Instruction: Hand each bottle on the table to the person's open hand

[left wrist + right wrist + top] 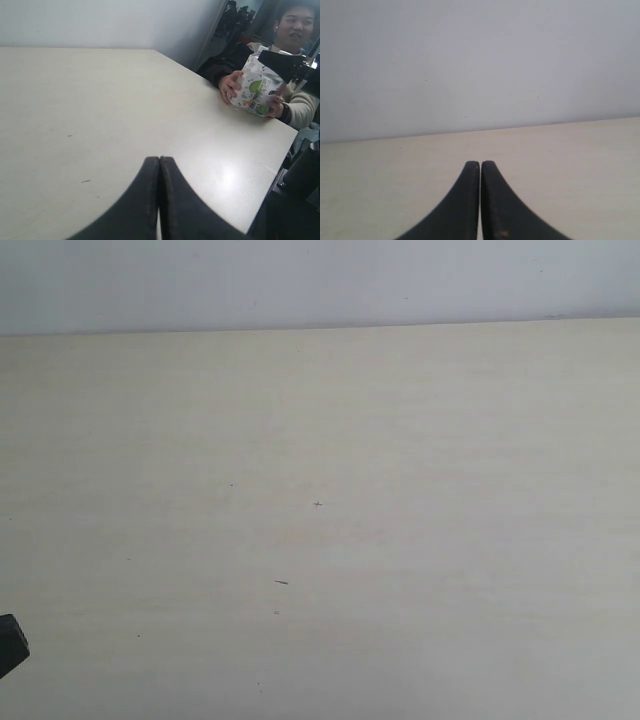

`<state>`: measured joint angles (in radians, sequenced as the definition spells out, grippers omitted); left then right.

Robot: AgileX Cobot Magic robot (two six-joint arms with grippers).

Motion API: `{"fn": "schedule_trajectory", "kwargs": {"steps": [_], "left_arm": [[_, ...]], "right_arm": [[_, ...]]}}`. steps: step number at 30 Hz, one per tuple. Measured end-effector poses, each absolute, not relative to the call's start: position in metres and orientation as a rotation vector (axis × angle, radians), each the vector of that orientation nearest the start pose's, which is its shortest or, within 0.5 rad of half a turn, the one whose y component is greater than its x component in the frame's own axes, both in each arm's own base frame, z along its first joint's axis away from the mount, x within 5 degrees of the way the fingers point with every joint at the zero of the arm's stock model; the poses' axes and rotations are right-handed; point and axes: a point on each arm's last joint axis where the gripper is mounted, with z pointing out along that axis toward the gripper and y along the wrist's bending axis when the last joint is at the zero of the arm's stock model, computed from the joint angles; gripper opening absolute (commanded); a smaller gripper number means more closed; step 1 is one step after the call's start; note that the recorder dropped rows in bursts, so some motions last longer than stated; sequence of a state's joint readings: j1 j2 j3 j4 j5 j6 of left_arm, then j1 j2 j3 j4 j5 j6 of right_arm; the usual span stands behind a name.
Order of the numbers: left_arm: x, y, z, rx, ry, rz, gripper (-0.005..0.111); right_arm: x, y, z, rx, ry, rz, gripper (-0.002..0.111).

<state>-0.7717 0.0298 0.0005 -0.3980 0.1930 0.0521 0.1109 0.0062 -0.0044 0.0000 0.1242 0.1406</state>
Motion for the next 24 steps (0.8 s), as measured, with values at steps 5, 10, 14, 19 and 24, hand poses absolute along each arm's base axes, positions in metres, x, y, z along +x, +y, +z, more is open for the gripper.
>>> {"fn": "schedule_trajectory", "kwargs": {"steps": [5,10,14,19,24], "left_arm": [[0.037,-0.045,0.195,0.437,1.718,-0.884,0.0],[0.037,-0.045,0.195,0.434,1.72,-0.887,0.0],[0.038,-0.042,0.196,0.411,1.699,-0.827,0.0],[0.048,-0.03,0.197,0.267,1.679,-0.568,0.0],[0.055,-0.015,0.2,0.047,1.644,-0.323,0.0]], "right_arm": [[0.056,0.006,0.203,0.024,1.613,0.195,0.001],[0.056,0.006,0.203,0.024,1.613,0.195,0.001],[0.056,0.006,0.203,0.024,1.613,0.195,0.001],[0.056,0.006,0.203,0.024,1.613,0.195,0.001],[0.056,0.006,0.203,0.024,1.614,0.195,0.001]]}}
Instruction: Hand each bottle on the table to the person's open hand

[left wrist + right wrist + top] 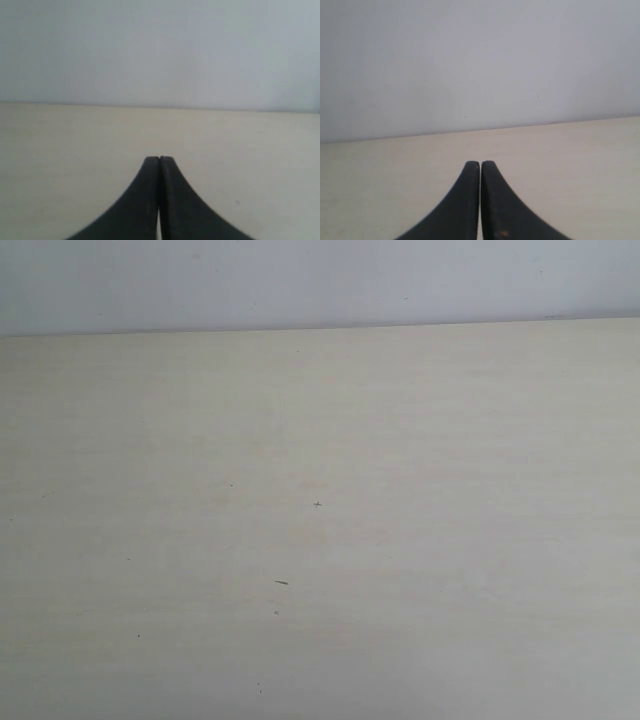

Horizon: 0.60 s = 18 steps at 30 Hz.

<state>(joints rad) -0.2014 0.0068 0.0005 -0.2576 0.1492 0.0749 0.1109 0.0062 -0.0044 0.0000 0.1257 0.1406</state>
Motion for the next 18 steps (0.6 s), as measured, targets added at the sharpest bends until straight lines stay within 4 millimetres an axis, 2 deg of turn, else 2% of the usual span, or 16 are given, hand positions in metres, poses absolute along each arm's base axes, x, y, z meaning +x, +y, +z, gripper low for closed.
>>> {"fn": "schedule_trajectory", "kwargs": {"steps": [9,18], "left_arm": [[0.057,0.001,0.203,-0.174,1.592,-0.109,0.0],[0.057,0.003,0.204,-0.228,1.57,-0.123,0.0]], "right_arm": [[0.056,0.006,0.203,0.024,1.614,0.195,0.001],[0.056,0.006,0.203,0.024,1.614,0.195,0.001]]}}
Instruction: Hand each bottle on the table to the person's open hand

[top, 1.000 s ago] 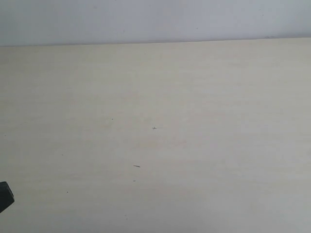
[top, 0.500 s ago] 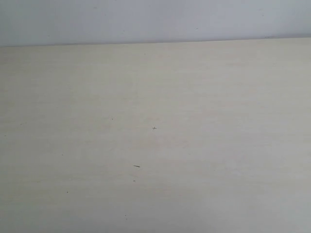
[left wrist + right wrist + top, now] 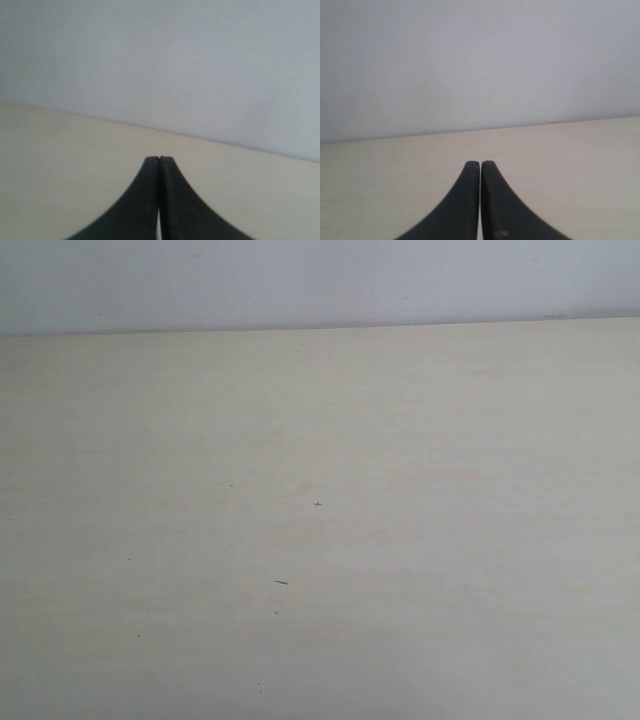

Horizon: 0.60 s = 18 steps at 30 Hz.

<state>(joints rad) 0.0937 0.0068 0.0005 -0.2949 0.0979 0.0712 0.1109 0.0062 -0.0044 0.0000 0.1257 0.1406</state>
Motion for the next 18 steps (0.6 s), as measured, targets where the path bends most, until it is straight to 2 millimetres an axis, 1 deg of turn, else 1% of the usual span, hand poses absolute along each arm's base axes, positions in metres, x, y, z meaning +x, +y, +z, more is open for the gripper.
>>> {"fn": "schedule_trajectory", "kwargs": {"steps": [5,10,18], "left_arm": [[0.057,0.0027,0.2043,-0.258,1.563,-0.155,0.0],[0.0569,0.0046,0.2035,-0.184,1.581,-0.048,0.0],[0.0567,0.0061,0.2035,-0.132,1.586,0.035,0.0]], "right_arm": [[0.0564,0.0063,0.2029,0.024,1.614,0.195,0.001],[0.0564,0.0063,0.2029,0.024,1.614,0.195,0.001],[0.0564,0.0063,0.2029,0.024,1.614,0.195,0.001]]}}
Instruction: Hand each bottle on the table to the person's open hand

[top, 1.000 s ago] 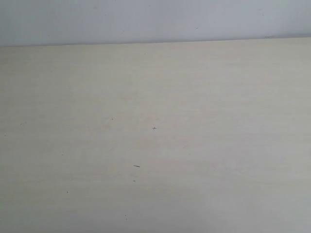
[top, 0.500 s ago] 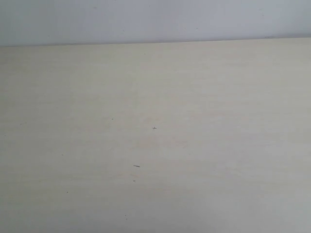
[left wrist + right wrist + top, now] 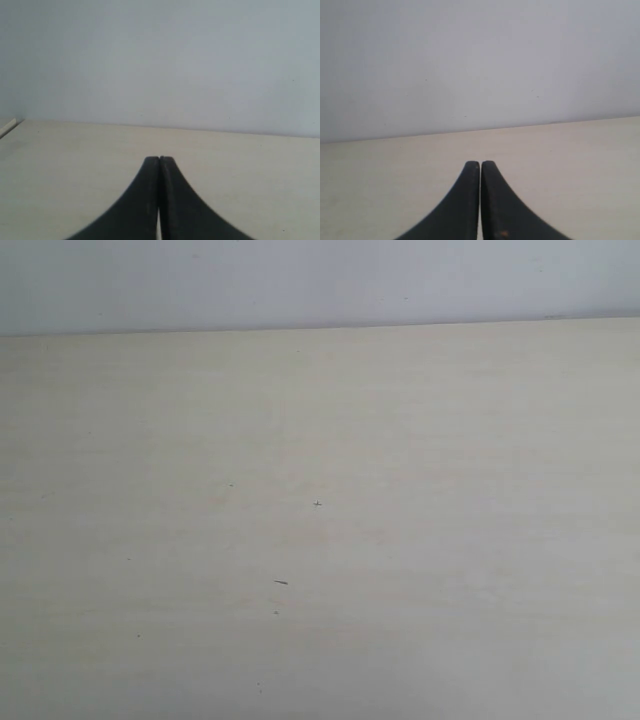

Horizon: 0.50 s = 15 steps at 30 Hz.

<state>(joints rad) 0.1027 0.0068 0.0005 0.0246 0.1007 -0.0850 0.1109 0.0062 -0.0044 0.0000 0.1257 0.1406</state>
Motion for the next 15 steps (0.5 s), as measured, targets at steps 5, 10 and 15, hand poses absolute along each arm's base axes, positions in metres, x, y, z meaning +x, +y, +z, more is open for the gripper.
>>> {"fn": "schedule_trajectory", "kwargs": {"steps": [5,10,15], "left_arm": [[0.0566,0.007,0.2035,-0.13,1.586,0.061,0.0],[0.0566,0.007,0.2033,-0.13,1.588,0.061,0.0],[0.0566,0.007,0.2033,-0.13,1.588,0.061,0.0]], "right_arm": [[0.0564,0.0063,0.2029,0.024,1.615,0.194,0.001],[0.0564,0.0063,0.2029,0.024,1.615,0.194,0.001],[0.0564,0.0063,0.2029,0.025,1.615,0.196,0.001]]}}
